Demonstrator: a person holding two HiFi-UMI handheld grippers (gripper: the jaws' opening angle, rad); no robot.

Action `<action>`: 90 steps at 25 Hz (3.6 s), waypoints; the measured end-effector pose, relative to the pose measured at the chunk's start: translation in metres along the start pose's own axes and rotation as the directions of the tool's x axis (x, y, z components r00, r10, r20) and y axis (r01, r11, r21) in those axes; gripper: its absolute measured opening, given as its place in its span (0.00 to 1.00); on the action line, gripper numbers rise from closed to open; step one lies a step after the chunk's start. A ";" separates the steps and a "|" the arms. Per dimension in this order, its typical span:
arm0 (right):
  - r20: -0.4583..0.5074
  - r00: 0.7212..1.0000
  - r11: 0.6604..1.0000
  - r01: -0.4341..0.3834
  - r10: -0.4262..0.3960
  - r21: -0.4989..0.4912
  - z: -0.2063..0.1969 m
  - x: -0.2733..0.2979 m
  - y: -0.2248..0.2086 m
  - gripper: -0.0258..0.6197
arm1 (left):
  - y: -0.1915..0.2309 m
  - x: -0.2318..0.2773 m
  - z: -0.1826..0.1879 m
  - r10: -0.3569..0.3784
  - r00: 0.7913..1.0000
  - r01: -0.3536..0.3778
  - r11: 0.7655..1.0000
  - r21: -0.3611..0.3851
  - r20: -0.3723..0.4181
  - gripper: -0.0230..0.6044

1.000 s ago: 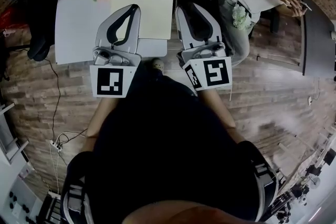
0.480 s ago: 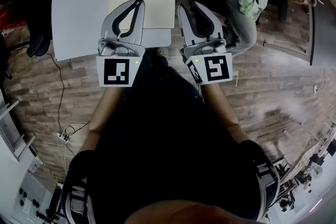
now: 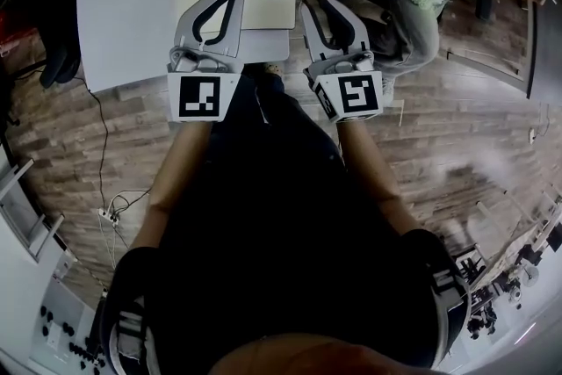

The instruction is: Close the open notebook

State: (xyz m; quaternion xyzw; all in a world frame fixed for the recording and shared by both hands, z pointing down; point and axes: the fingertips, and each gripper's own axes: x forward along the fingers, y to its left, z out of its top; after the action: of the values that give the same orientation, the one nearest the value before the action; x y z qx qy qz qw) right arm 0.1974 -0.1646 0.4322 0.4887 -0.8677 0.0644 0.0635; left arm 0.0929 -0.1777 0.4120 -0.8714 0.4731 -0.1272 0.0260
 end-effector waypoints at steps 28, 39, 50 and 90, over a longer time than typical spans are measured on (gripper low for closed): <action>-0.252 0.965 0.991 -0.035 0.067 0.129 -0.130 0.013 0.006 0.18 | -0.022 0.018 -0.104 -0.097 0.980 0.101 0.995 0.012 -0.176 0.05; -0.313 0.938 0.939 -0.032 0.146 0.343 -0.178 0.015 0.004 0.21 | -0.024 0.017 -0.116 -0.094 0.973 0.097 0.995 0.002 -0.209 0.05; -0.268 0.925 0.732 -0.015 0.268 0.682 -0.206 0.020 0.003 0.25 | -0.025 0.021 -0.119 -0.087 0.971 0.089 0.996 0.001 -0.222 0.05; -0.255 0.958 0.741 0.076 0.131 0.667 -0.137 0.026 -0.014 0.11 | 0.009 -0.014 -0.101 -0.065 0.981 0.065 0.998 -0.008 -0.183 0.05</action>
State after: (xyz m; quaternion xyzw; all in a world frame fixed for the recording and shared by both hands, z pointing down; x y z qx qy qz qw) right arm 0.2022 -0.1695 0.5717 0.4511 -0.7749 0.4428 0.0070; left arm 0.0531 -0.1638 0.5053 -0.8710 0.4450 -0.2070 -0.0226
